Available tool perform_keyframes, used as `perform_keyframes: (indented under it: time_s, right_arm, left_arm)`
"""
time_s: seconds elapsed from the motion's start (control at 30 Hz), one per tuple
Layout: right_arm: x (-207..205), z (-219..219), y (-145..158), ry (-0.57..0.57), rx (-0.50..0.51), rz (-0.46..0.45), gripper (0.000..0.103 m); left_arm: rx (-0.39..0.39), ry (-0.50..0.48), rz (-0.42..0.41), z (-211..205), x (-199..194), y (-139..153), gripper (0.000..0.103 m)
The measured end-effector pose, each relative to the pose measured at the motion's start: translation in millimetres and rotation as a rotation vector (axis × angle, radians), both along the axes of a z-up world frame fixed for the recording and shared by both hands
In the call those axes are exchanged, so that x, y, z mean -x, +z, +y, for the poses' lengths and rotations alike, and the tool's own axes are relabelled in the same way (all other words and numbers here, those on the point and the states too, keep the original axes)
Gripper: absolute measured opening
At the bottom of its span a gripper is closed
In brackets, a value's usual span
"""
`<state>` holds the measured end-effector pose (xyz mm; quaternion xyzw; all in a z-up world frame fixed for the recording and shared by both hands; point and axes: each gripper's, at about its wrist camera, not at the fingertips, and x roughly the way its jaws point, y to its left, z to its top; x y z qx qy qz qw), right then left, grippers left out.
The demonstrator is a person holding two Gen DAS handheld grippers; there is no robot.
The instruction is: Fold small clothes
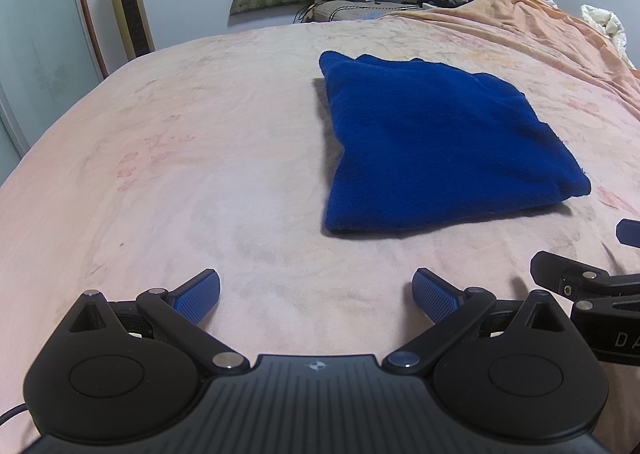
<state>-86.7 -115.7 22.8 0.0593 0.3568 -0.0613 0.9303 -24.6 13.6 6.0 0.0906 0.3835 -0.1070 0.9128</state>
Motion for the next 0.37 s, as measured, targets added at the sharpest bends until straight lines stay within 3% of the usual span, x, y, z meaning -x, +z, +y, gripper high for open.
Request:
perform_keyframes:
  time_s: [0.37]
  right_arm:
    - [1.2, -6.1, 0.6, 0.011, -0.049, -0.01, 0.102]
  left_arm:
    - [0.004, -0.037, -0.038, -1.4, 2.1, 5.1, 0.103]
